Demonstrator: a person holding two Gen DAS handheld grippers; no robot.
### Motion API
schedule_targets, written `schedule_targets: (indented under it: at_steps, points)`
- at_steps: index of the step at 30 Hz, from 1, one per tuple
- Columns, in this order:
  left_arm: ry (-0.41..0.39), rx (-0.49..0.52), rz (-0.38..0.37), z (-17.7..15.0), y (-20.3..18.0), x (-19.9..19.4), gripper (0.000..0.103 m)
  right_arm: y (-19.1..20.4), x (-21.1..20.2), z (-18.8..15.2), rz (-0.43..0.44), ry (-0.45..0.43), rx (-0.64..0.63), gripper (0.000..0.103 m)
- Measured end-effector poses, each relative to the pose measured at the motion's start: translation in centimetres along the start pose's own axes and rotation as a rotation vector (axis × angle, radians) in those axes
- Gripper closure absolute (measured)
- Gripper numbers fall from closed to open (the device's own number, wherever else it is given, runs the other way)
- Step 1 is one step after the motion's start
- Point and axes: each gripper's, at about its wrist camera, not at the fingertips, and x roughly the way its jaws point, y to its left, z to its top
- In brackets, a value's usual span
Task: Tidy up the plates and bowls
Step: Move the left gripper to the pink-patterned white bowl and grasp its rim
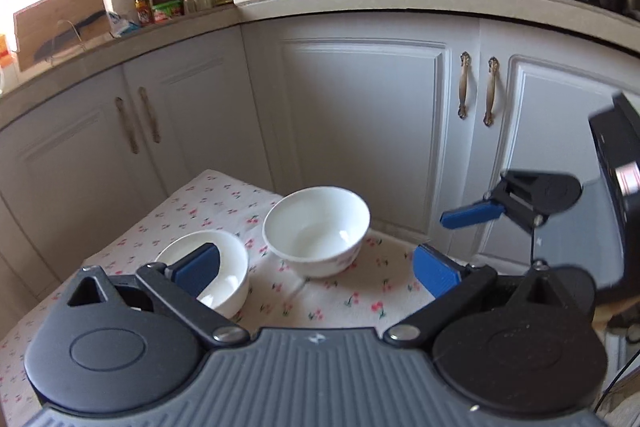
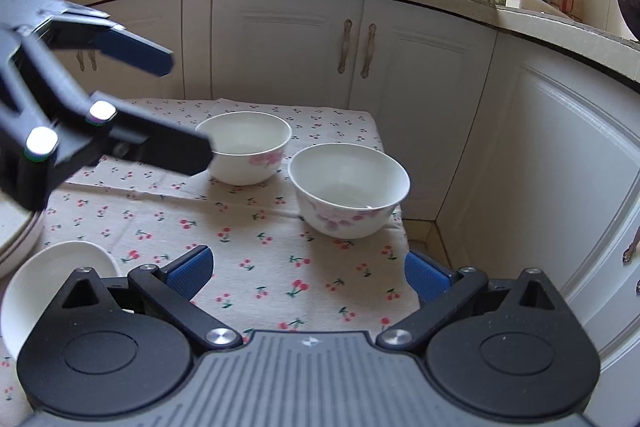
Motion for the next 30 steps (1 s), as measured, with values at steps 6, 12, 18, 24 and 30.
schedule_targets:
  at_steps: [6,12,18,24,30]
  points:
    - [0.017,0.002,-0.015,2.2,1.0,3.3,0.001,-1.3,1.6,0.4,-0.019,-0.002,-0.01,0.0]
    - [0.109,-0.053,-0.043,3.2,2.6,7.5,0.001,-2.1,3.2,0.6,-0.048,-0.01,-0.042,0.0]
    - [0.163,-0.051,-0.048,3.3,3.4,11.0,0.001,-2.8,4.9,0.7,-0.017,-0.014,-0.052,0.0]
    - [0.216,-0.016,-0.079,3.3,3.3,13.9,0.002,-3.3,6.7,1.0,0.005,-0.017,-0.061,0.0]
    - [0.263,-0.008,-0.114,3.1,3.6,16.0,0.009,-3.6,7.9,1.1,0.027,-0.022,-0.069,0.001]
